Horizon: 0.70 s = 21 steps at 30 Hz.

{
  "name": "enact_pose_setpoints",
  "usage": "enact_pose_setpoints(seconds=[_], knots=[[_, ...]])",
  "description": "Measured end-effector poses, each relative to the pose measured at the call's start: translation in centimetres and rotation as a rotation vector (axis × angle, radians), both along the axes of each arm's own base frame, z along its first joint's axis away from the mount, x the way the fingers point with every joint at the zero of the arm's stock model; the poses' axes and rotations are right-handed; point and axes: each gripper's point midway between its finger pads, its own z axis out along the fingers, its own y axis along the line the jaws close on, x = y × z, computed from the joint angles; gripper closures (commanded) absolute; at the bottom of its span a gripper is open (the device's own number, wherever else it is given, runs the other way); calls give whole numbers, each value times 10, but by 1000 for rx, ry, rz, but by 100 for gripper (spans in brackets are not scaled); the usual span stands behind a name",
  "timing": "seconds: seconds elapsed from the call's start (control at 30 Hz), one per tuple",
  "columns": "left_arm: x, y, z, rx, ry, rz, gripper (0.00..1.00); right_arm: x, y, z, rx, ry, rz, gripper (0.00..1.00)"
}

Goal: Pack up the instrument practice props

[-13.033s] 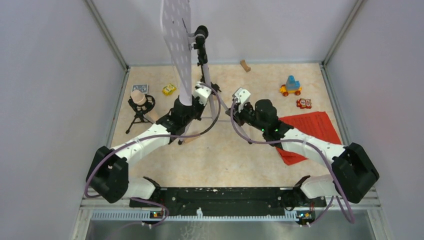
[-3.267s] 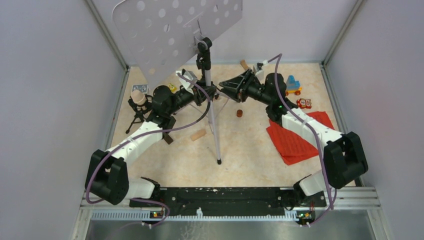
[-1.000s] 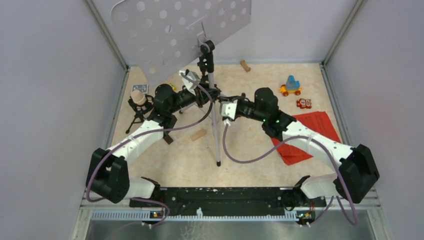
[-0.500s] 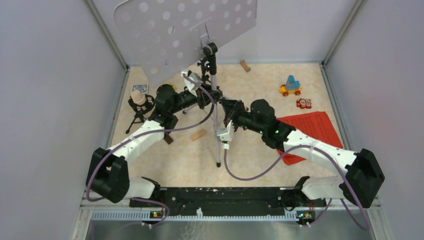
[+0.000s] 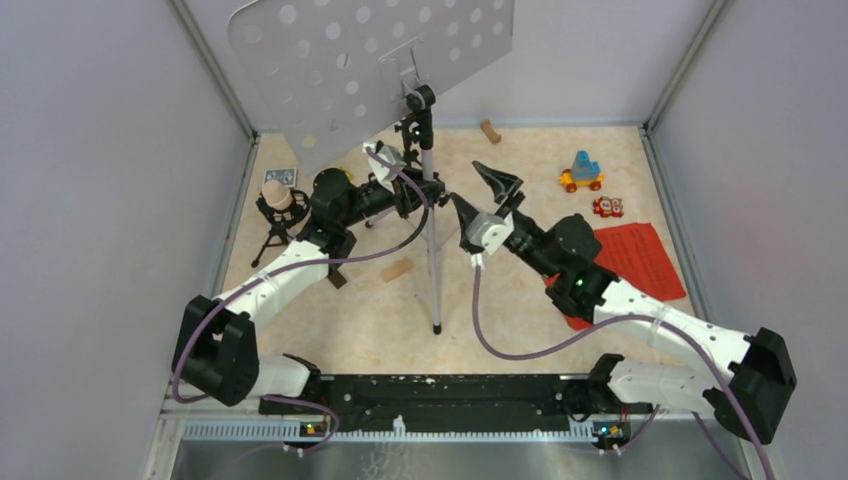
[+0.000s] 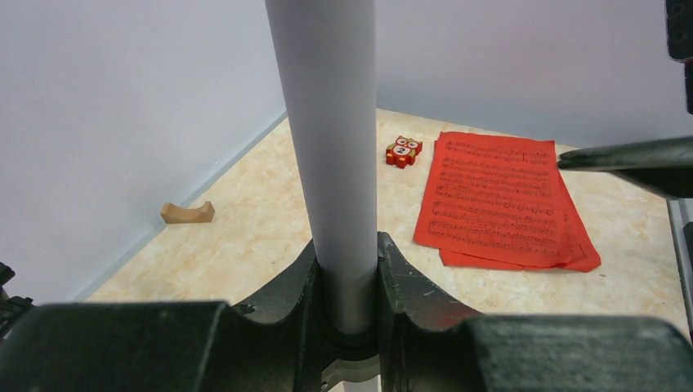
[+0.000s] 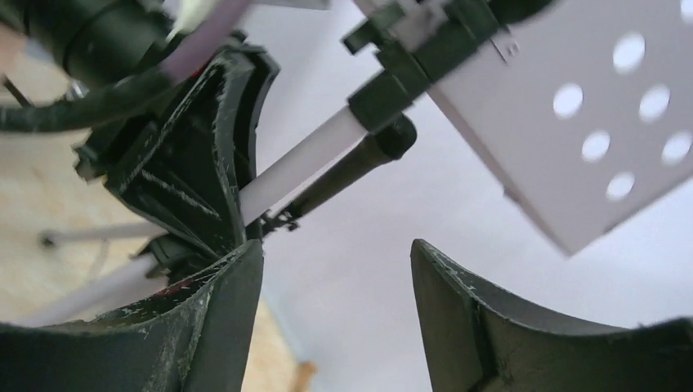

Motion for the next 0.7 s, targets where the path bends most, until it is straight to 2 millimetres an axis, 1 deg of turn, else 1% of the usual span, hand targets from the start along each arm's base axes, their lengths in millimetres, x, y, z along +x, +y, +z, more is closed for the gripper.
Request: enact_pose_setpoints(seconds=[0.07, 0.13, 0.23, 0.33, 0.37, 0.43, 0.5, 0.57, 0.63, 0.67, 0.7], knots=[[0, 0, 0, 0, 0, 0, 100, 0, -7, 3, 121, 98, 4, 34], [0, 0, 0, 0, 0, 0, 100, 2, -10, -6, 220, 226, 4, 34], [0, 0, 0, 0, 0, 0, 100, 12, -13, -30, 340, 448, -33, 36], [0, 0, 0, 1, 0, -1, 100, 24, -17, -58, 449, 685, -99, 41], [0, 0, 0, 1, 1, -3, 100, 28, -19, -63, 491, 762, -121, 44], [0, 0, 0, 2, 3, -3, 100, 37, -23, -69, 592, 910, -161, 46], [0, 0, 0, 3, 3, -4, 100, 48, -30, -68, 735, 1049, -176, 47], [-1, 0, 0, 4, 4, -5, 100, 56, -37, -68, 924, 1203, -141, 48], [-1, -1, 0, 5, 4, -7, 100, 58, -39, -71, 1083, 1332, -61, 48], [-1, -1, 0, 5, 5, -7, 100, 58, -38, -74, 1154, 1393, -15, 47], [-1, -1, 0, 6, 5, -7, 100, 55, -34, -83, 1222, 1482, 33, 47]])
